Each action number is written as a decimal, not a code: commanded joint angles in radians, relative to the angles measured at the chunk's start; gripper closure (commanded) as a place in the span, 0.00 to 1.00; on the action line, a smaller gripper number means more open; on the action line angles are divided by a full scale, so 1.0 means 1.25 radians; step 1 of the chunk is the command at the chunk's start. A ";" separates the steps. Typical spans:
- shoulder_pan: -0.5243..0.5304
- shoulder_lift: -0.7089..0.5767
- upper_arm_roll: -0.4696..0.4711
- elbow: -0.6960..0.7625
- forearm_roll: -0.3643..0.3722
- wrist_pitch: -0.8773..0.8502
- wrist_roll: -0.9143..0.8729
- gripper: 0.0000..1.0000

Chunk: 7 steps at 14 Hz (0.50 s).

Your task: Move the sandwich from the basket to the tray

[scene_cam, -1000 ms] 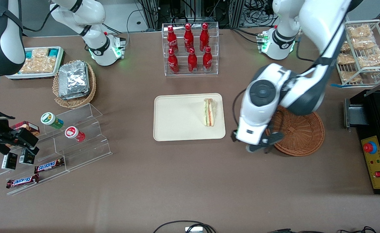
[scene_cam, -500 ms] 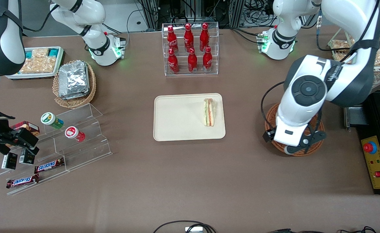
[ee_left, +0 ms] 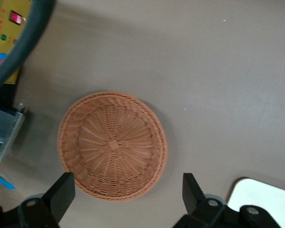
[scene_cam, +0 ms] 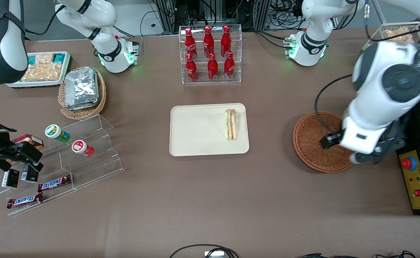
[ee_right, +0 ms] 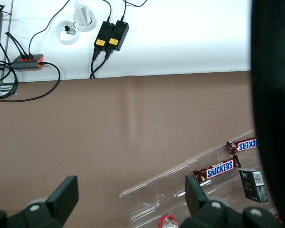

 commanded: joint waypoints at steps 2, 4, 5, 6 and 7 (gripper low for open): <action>-0.008 -0.116 0.096 -0.072 -0.067 -0.008 0.159 0.00; -0.008 -0.139 0.133 -0.071 -0.094 -0.039 0.236 0.00; -0.008 -0.153 0.150 -0.071 -0.109 -0.047 0.272 0.00; -0.008 -0.162 0.168 -0.069 -0.126 -0.064 0.312 0.00; -0.008 -0.168 0.187 -0.064 -0.156 -0.085 0.353 0.00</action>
